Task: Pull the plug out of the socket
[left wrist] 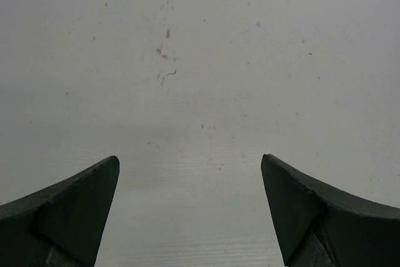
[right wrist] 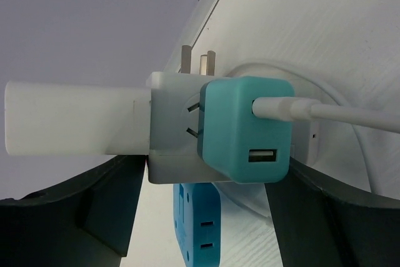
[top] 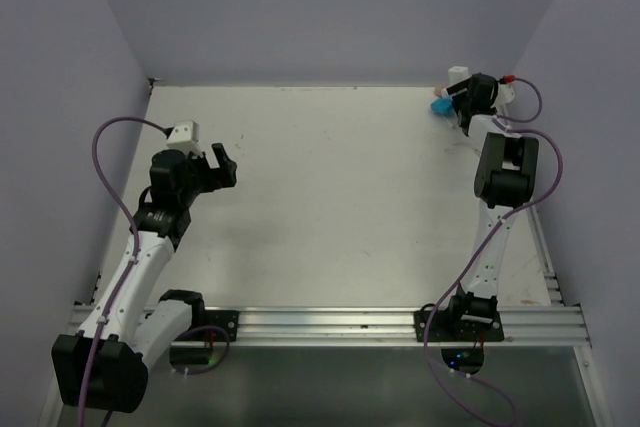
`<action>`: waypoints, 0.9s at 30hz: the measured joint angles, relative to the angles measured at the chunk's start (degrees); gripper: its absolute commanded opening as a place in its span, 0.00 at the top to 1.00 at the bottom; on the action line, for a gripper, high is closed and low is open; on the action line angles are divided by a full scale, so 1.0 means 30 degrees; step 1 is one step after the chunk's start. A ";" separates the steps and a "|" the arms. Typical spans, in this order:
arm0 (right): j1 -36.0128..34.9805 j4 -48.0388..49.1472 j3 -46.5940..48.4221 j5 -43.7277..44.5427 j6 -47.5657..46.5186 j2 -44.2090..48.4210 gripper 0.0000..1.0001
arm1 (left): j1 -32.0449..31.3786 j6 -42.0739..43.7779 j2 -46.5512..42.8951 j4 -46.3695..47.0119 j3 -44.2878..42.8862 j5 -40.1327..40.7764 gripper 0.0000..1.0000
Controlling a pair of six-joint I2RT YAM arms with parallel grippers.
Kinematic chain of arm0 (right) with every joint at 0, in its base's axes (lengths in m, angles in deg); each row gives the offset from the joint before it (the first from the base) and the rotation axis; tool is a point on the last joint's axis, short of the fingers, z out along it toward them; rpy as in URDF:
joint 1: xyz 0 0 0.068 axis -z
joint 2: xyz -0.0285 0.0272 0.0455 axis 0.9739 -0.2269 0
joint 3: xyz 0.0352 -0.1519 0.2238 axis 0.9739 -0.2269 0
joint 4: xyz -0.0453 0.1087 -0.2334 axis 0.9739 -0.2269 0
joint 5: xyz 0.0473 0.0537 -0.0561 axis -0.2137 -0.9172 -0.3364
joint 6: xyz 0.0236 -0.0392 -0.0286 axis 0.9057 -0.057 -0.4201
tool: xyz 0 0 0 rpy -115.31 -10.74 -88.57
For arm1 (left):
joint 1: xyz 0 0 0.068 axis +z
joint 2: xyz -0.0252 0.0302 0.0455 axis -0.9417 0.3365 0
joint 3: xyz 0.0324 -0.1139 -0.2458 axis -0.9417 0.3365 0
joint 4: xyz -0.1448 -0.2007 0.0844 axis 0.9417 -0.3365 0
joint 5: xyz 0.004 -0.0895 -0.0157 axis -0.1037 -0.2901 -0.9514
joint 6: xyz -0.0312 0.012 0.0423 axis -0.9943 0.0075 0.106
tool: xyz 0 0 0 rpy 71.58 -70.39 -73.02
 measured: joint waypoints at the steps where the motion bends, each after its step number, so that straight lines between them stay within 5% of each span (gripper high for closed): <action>1: 0.0022 0.0029 0.0007 -0.0073 0.0153 -0.0066 0.23 | 0.0000 0.0000 0.0000 0.0000 0.0000 0.0000 0.00; 5: 0.0117 0.0415 0.0007 -0.0459 0.0525 -0.0226 0.30 | 0.0007 0.0000 0.0000 0.0000 0.0000 0.0000 0.00; 14: 0.0240 0.0627 0.0000 -0.1020 0.0452 -0.0240 0.84 | 0.0036 0.0007 0.0000 0.0000 0.0000 0.0000 0.00; 18: 0.0284 0.0641 0.0000 -0.1654 -0.0022 -0.0233 0.98 | 0.0087 0.0007 -0.0022 -0.0007 0.0000 0.0000 0.00; 27: 0.0109 -0.0845 -0.2346 -0.4481 -0.3198 0.2324 1.00 | 0.0124 0.0015 -0.0780 0.0000 0.0000 -0.0153 0.00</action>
